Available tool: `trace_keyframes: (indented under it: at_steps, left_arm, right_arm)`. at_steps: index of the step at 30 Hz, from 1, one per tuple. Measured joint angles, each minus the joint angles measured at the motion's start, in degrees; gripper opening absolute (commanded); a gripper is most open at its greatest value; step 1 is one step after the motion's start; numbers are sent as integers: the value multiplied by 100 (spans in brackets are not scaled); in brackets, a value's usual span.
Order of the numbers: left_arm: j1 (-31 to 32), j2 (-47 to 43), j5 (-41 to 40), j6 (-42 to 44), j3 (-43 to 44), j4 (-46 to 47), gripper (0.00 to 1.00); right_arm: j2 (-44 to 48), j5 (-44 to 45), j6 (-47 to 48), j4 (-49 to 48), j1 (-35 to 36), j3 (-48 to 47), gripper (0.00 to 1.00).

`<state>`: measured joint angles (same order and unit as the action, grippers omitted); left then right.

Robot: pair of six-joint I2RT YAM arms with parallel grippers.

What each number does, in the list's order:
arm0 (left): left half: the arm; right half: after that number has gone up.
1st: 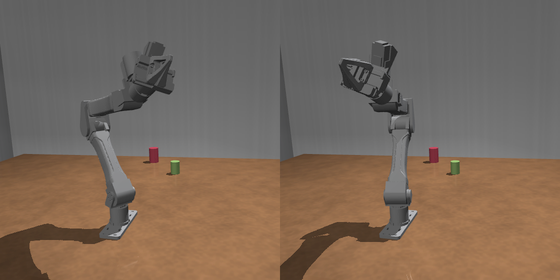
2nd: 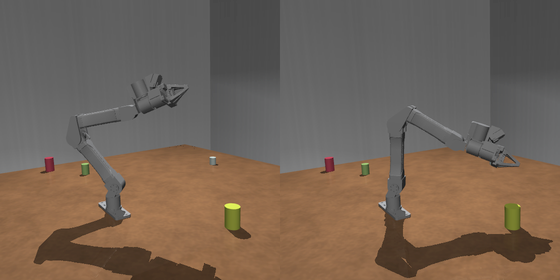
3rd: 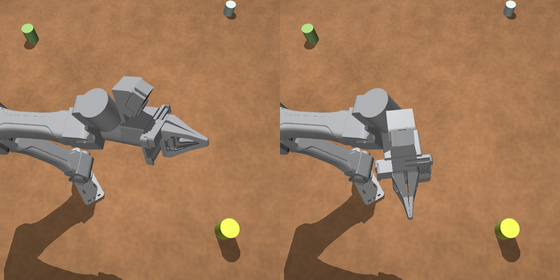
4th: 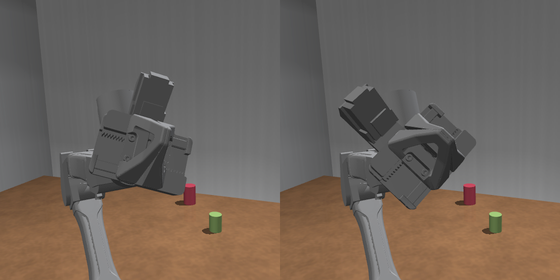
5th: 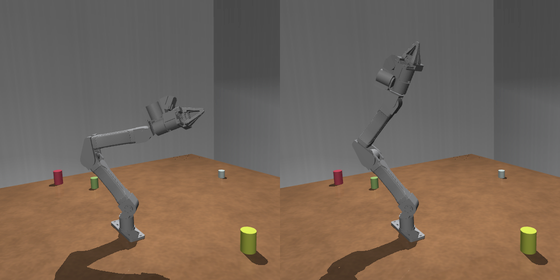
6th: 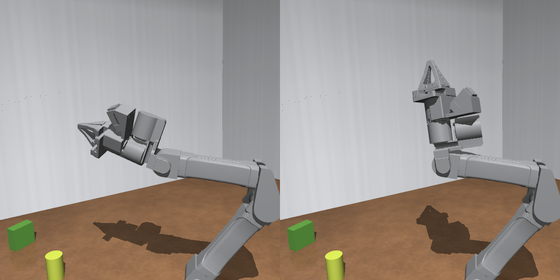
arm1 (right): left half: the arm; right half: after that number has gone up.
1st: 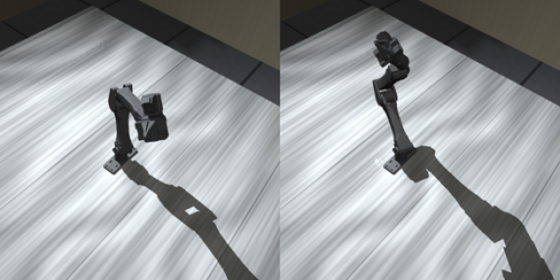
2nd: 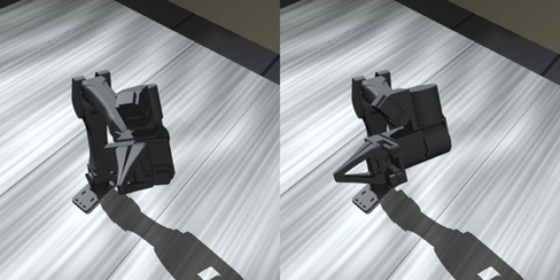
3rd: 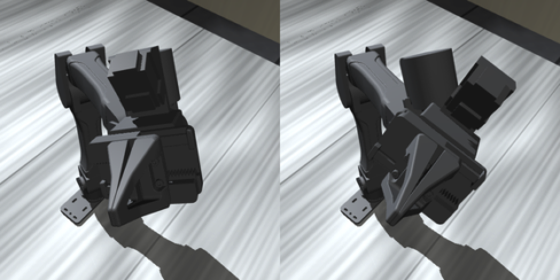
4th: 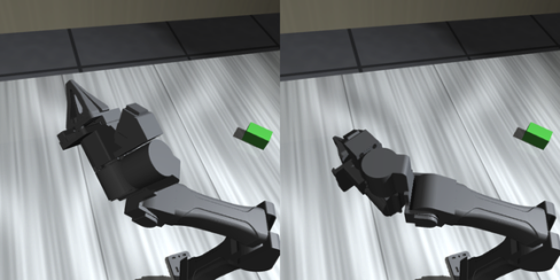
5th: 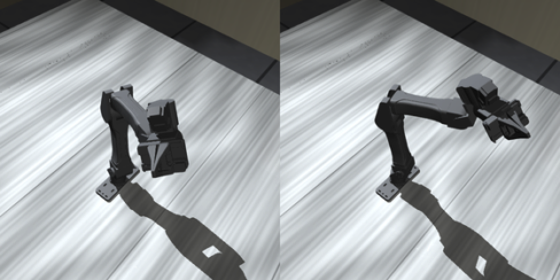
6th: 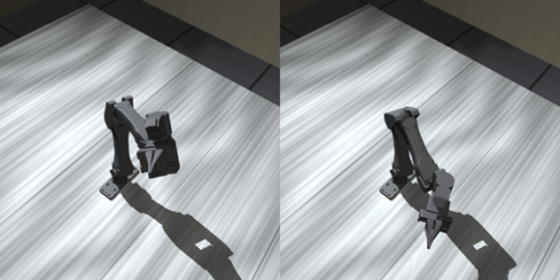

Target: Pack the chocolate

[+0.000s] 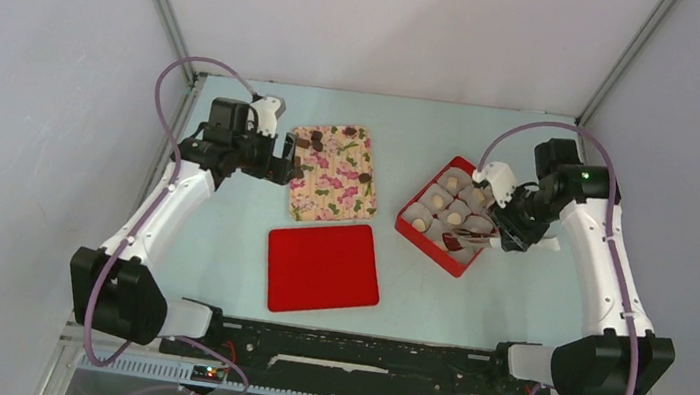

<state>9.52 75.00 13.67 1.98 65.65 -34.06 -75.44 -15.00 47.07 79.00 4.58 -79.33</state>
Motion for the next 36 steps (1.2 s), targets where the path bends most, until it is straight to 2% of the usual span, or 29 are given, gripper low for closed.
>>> trace_keyframes:
  at_steps: [8, 12, 16, 36]
  left_arm:
    - [24, 0, 0, 0, 0, 2, 98]
    - [31, 0, 0, 0, 0, 4, 98]
    - [35, 0, 0, 0, 0, 4, 98]
    - [50, 195, 2, -4, 48, 11, 98]
  right_arm:
    - [-131, 267, 319, 138, -76, 0, 26]
    - [-273, 352, 352, 103, -81, 0, 34]
    - [-481, 374, 310, 61, -81, 0, 37]
    - [-719, 562, 238, 11, -96, -398, 39]
